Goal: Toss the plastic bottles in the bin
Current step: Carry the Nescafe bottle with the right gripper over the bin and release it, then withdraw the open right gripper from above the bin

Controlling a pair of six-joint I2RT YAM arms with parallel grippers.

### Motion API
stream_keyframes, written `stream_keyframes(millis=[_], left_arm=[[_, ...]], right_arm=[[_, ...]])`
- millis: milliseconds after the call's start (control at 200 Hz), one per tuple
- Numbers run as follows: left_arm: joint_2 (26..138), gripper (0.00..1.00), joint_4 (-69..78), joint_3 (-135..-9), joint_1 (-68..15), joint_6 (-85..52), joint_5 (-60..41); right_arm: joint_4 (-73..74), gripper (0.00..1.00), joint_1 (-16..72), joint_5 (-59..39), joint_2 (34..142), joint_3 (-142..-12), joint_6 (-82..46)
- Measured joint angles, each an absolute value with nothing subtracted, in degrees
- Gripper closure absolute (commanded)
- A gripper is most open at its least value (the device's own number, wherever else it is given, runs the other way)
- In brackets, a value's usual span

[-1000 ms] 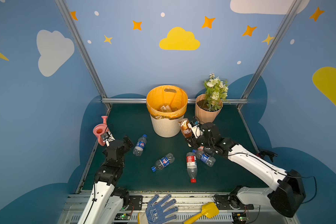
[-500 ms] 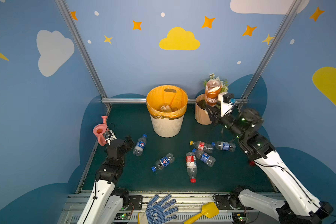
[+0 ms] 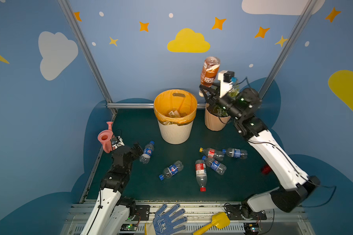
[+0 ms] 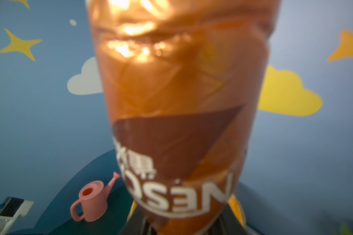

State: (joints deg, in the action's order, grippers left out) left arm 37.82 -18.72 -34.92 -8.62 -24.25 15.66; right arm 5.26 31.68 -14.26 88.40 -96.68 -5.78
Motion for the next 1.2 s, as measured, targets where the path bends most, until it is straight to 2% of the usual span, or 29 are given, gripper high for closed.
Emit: stream_keyframes(millis=[90,160,295,435,596,706,1201], left_arm=[[37.8,0.00,-18.8,-34.9,-8.6,-24.2,15.5],[37.8,0.00,-19.2,-35.1,-8.6,-23.9,15.4],[37.6,0.00,-20.2,-35.7,-8.6,-23.1,15.5],[36.5,0.00,-20.4,-35.7,-8.6,-22.7,15.5],[36.5,0.00,-20.6,-36.2,-8.7,-21.8,14.5],[38.1,0.00,-20.8,-38.5,-9.8,-20.3,13.7],[46.5,0.00,-21.9,-42.2,-24.8,-10.6,16.2]], right_arm=[[2.3,0.46,31.7,-17.1,98.7,-102.1,-7.9],[-2.3,0.25,31.7,-18.8,105.8,-107.8,-8.6],[-9.9,0.15,31.7,-18.8,109.1,-114.5,-7.8],[-10.4,0.11,31.6,-16.6,100.2,-114.1,-5.9],[-6.2,0.10,30.7,-13.8,84.6,-108.2,-3.8],[-3.8,0.08,28.6,-12.1,78.1,-103.0,-3.2],[-7.9,0.07,16.9,-5.8,71.5,-65.8,-12.6]])
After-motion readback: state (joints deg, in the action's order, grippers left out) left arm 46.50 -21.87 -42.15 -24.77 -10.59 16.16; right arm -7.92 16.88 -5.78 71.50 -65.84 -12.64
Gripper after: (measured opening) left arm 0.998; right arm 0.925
